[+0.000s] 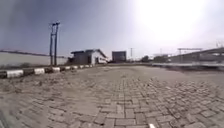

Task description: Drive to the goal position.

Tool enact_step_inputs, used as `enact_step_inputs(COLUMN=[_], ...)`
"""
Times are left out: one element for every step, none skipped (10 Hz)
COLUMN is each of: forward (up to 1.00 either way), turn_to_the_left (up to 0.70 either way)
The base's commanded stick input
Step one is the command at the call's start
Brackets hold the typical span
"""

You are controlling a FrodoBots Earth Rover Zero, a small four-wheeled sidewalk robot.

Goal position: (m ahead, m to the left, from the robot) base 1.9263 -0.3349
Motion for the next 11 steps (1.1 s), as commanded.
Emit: enact_step_inputs(forward=[1.00,1.00,1.00,1.00,1.00,1.00,1.00,1.00,1.00,1.00,1.00], turn_to_the_left=[0.00,0.00,0.00,0.00,0.00,-0.07,-0.34,-0.22,0.00,0.00,0.00])
